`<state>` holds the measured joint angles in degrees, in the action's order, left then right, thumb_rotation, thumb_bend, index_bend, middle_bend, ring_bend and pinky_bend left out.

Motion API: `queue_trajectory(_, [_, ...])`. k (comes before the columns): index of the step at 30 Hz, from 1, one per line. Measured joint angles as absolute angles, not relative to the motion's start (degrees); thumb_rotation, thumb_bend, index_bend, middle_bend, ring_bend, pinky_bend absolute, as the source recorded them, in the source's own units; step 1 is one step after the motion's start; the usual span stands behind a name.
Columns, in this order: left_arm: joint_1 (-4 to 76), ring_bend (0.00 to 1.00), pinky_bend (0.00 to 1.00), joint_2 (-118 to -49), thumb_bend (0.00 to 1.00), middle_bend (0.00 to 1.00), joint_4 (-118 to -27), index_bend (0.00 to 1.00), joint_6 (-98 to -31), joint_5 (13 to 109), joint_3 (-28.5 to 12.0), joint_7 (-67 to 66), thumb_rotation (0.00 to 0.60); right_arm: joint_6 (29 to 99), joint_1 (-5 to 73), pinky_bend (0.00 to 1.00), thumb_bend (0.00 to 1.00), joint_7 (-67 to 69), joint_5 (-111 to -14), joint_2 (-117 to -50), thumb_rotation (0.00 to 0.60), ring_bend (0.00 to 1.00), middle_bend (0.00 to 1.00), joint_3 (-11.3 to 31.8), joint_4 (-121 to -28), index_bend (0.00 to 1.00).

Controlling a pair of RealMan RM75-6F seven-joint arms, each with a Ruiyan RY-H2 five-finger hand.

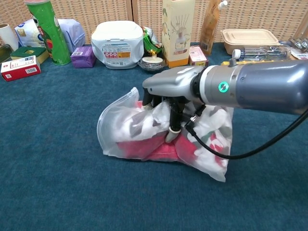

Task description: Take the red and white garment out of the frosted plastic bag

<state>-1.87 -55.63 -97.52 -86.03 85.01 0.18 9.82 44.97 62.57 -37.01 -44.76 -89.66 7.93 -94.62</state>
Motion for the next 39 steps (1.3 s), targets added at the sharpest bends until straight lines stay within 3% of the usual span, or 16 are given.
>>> queue_trajectory(9, [1.9,0.30,0.31,-53.7,0.23,0.38,-101.5,0.33,-84.2,88.4,-0.9,6.5,0.600,40.8,56.9,1.00,0.15,-20.2,-50.8,-78.9,0.596,1.00,0.91,10.5,-103.0,0.85])
queue_trajectory(16, [9.1,0.39,0.35,-50.6,0.22,0.43,-105.1,0.33,-77.6,91.2,-3.2,3.2,0.600,34.8,53.0,1.00,0.16,-4.8,-57.4,-72.3,0.594,1.00,0.91,13.1,-107.3,0.85])
queue_trajectory(20, [14.3,0.51,0.44,-48.7,0.19,0.56,-107.6,0.35,-72.4,93.0,-4.6,1.3,0.600,31.9,50.9,1.00,0.16,3.0,-63.6,-70.0,0.595,1.00,0.91,14.5,-108.6,0.85])
queue_trajectory(28, [22.2,0.77,0.77,-47.6,0.20,0.84,-109.8,0.42,-64.7,97.5,-5.7,2.4,0.600,29.4,48.9,1.00,0.15,14.2,-72.6,-68.6,0.594,1.00,0.91,16.2,-109.4,0.85])
queue_trajectory(39, [31.6,0.95,0.94,-50.6,0.32,1.00,-109.8,0.46,-55.9,101.3,-5.9,4.5,0.600,29.3,49.5,1.00,0.15,26.7,-81.7,-69.8,0.595,1.00,0.91,16.1,-106.6,0.85])
